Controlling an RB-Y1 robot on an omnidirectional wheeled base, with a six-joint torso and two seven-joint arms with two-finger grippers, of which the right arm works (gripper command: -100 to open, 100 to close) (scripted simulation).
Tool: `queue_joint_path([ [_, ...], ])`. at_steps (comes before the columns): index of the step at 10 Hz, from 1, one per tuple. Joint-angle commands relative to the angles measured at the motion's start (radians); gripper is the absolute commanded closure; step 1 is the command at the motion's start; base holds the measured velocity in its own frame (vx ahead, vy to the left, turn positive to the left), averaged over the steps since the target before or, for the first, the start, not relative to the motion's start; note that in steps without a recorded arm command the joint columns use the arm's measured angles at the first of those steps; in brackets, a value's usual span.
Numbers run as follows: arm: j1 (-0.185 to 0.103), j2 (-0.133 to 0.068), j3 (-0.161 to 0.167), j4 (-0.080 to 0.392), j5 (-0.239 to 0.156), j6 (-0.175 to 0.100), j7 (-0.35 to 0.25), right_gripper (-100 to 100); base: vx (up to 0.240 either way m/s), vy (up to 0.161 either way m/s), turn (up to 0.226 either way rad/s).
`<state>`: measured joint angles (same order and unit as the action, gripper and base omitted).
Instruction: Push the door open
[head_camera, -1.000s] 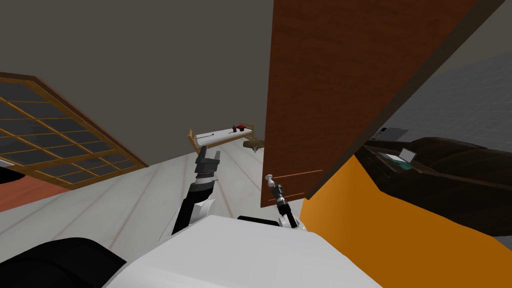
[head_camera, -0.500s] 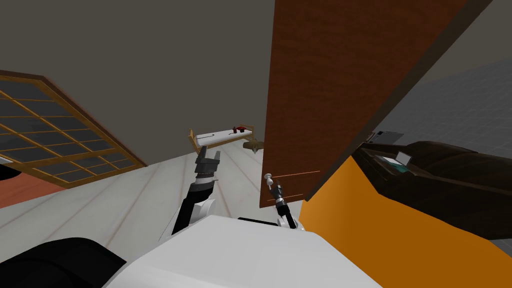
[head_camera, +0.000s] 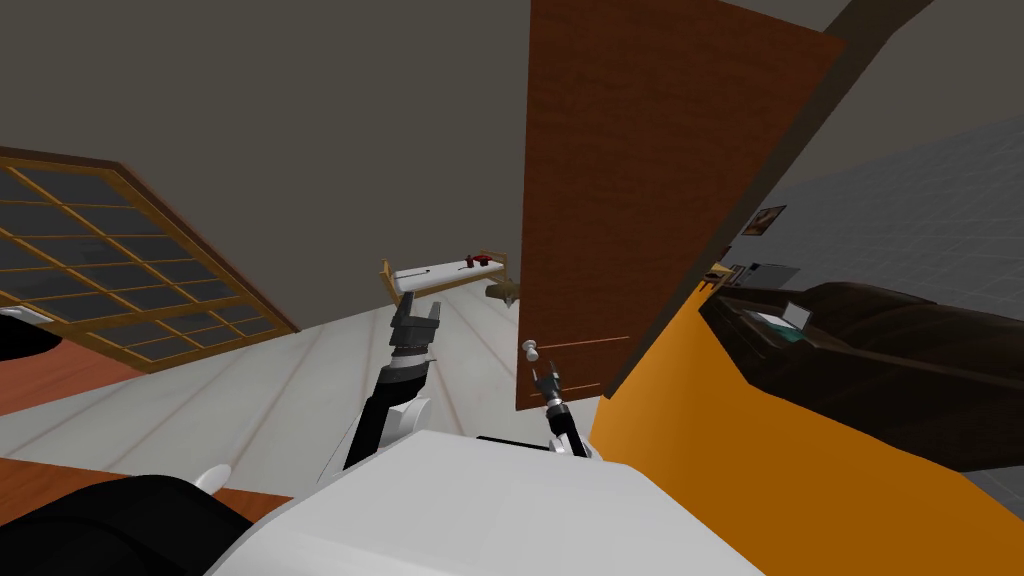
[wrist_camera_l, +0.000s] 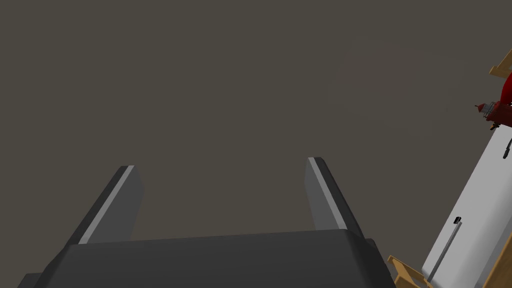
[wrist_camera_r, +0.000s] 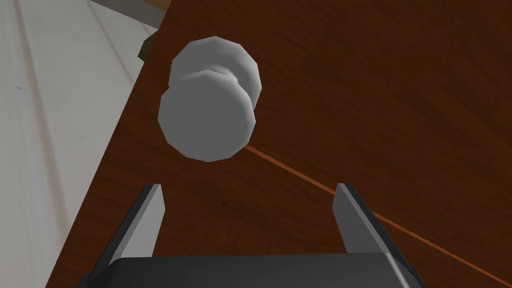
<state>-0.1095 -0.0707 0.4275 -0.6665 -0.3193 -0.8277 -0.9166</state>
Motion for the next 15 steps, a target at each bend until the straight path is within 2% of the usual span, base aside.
queue_joint_path([
  [1,0.008,0.011,0.016,-0.009,-0.019,-0.001,-0.046,-100,-0.048,-0.052,0.004],
  [2,0.016,0.021,0.029,-0.02,-0.035,0.0,-0.073,-100,-0.074,-0.066,0.008],
  [3,0.016,0.021,0.029,-0.02,-0.035,0.0,-0.082,-100,-0.06,-0.049,0.007],
  [5,0.031,0.042,0.055,-0.041,-0.067,0.003,-0.146,-100,-0.064,-0.059,0.005],
  [6,0.031,0.042,0.055,-0.041,-0.067,0.003,-0.151,-100,-0.056,-0.047,0.007],
  [9,0.051,0.079,0.089,-0.068,-0.108,0.007,-0.24,-100,-0.064,-0.057,0.006],
  [12,0.063,0.11,0.11,-0.085,-0.135,0.01,-0.297,-100,-0.068,-0.06,0.006],
  [13,0.064,0.104,0.107,-0.085,-0.129,0.008,-0.285,-100,-0.021,-0.021,0.003],
  [14,0.063,0.075,0.106,-0.085,-0.131,0.009,-0.288,-100,0.086,0.033,0.02],
  [15,0.061,0.057,0.103,-0.083,-0.132,0.008,-0.289,-100,0.172,0.076,0.031],
])
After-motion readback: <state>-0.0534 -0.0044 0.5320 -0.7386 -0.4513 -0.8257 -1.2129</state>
